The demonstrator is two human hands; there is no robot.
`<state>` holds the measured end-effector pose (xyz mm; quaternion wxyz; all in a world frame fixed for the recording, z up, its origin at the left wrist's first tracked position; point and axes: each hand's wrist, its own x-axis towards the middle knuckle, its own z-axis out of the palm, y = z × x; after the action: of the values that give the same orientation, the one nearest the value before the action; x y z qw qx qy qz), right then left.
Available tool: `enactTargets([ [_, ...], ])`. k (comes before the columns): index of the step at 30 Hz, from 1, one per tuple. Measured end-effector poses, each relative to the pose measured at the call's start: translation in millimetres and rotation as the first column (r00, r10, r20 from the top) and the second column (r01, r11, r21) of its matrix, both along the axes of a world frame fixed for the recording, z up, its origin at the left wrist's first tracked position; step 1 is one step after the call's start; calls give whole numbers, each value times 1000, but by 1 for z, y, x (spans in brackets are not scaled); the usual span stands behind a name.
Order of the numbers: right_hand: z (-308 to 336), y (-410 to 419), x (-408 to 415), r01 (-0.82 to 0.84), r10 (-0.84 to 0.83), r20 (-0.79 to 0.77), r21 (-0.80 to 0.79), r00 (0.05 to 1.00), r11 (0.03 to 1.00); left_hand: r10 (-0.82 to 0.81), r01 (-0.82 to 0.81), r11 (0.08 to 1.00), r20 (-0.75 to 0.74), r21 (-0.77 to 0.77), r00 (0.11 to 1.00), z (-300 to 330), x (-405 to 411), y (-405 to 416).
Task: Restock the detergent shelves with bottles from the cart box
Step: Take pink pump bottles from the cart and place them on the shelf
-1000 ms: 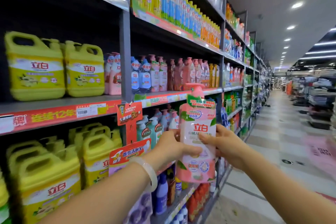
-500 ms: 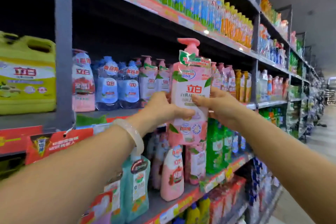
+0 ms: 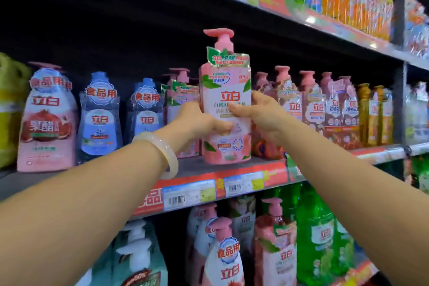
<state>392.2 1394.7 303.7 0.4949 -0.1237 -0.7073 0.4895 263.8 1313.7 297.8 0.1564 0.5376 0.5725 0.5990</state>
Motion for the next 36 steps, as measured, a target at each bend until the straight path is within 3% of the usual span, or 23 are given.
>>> enactTargets([
  [5,-9,51,-10,-47,47,81,4,996,999,38,-47,993,-80,-110,996,-8,-11,49],
  [11,-22,105,-29,-201,207,91,-72,974,977,146,-177,975,-218,-132,965,-11,-22,91],
  [17,-29,125,-49,-204,229,146,-167,962,965,184,-190,975,-64,-117,981,-14,-25,107],
  [23,-33,140,-60,-179,196,70,-200,978,963,212,-209,976,49,-62,976,-21,-19,116],
  [36,-37,152,-64,-128,146,80,-195,986,972,232,-228,971,67,-67,970,-29,-10,116],
])
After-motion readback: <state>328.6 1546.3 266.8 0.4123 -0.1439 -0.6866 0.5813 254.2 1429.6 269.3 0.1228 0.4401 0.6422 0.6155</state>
